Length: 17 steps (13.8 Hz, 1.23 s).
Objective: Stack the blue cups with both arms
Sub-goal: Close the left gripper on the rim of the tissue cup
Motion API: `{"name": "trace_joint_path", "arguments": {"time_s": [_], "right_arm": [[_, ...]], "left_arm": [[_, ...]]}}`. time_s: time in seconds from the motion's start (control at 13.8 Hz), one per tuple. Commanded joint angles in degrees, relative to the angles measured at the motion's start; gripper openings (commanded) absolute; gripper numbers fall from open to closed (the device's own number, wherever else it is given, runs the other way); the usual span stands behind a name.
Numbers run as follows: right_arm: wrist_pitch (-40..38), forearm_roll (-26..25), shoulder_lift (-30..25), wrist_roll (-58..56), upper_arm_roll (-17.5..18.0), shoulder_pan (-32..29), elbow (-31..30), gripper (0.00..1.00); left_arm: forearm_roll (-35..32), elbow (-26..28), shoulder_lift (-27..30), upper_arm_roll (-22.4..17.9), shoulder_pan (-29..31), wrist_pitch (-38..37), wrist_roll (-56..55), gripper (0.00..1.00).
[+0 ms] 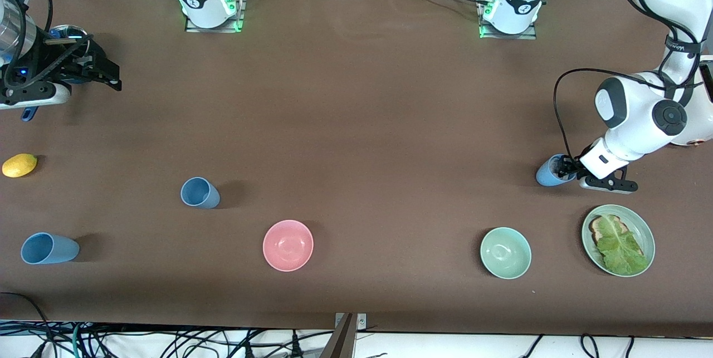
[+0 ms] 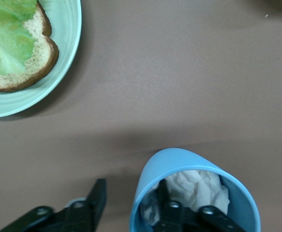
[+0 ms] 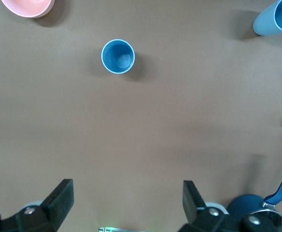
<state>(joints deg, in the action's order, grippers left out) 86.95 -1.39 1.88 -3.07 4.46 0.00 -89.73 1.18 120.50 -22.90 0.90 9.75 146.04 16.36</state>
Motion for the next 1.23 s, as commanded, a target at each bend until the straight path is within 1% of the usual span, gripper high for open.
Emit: {"name": "trace_joint_path", "arguments": {"time_s": [0.0,0.29,0.36,0.65,0.79,1.01,1.16], "right_arm": [[0.41,0.51,-0.83,0.08,0.29,-0.18,-0.88,1.00],[0.50,0.51,-0.83,0.08,0.29,-0.18,-0.88,1.00],[0.41,0.51,-0.74,0.08,0.29,-0.18,-0.88,1.00],[0.41,0.51,-0.83,0.08,0.29,-0.18,-0.88,1.00],[0.50,0.51,-0.83,0.08,0.29,-0.18,-0.88,1.00],[0.50,0.51,-0.74,0.08,0.29,-0.18,-0.88,1.00],[0.50,0.51,-0.74,0.08,0.29,-0.18,-0.88,1.00]], "left_arm": [[1.20,1.05,0.93,-0.63,-0.52,0.56,1.48,0.00],[1.20,0.79,1.54,-0.63,-0.60,0.12,2.18,0.00],[1.20,0.18,1.98,-0.63,-0.60,-1.44,2.45,0.00],[1.20,-4.91,4.35,-0.19,-1.22,-12.59,1.93,0.00],[1.20,-8.86,5.50,-0.11,-1.22,-19.88,1.92,0.00],[1.20,-18.69,5.94,0.07,-1.31,-33.93,2.01,0.00],[1.02,-24.84,5.85,-0.02,-2.71,-41.68,1.57,0.00]]}}
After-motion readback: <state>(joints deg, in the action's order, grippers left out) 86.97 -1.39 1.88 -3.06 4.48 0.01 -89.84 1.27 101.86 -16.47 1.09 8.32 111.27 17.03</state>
